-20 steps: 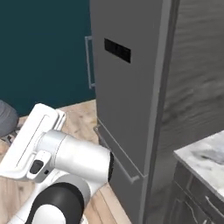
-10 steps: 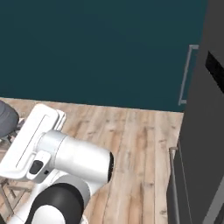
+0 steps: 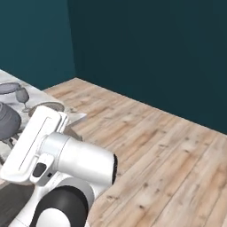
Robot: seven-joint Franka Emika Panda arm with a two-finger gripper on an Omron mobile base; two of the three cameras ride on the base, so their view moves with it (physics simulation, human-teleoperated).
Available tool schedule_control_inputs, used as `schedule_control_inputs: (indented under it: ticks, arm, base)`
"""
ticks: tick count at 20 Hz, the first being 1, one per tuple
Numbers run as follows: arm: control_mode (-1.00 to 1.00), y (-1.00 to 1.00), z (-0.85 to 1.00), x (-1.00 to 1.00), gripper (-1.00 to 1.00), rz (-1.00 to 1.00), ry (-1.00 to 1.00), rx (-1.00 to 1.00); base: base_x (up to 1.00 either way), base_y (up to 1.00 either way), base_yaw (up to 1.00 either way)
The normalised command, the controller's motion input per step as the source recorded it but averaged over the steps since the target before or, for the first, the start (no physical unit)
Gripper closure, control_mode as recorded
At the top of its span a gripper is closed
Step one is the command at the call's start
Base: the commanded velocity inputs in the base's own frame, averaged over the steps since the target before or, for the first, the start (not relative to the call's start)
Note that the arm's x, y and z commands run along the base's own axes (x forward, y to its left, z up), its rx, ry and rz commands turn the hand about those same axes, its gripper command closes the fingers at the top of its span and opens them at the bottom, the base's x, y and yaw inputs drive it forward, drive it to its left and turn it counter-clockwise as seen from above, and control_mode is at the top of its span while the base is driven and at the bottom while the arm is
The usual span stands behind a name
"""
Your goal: Retrieve the wine glasses from the counter and place one next to each plate.
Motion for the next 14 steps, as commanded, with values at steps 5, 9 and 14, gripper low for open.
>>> schedule_control_inputs:
  ticks: [5,9,14]
  arm:
    - [1.0,0.0,0.0,0.0,1.0,0.0,0.0,0.0]
    - [1.0,0.0,0.0,0.0,1.0,0.0,0.0,0.0]
    - [1.0,0.0,0.0,0.0,1.0,0.0,0.0,0.0]
  base:
    - [1.0,-0.04,0.1]
    - [1.0,-0.28,0.0]
    - [1.0,-0.73,-0.02]
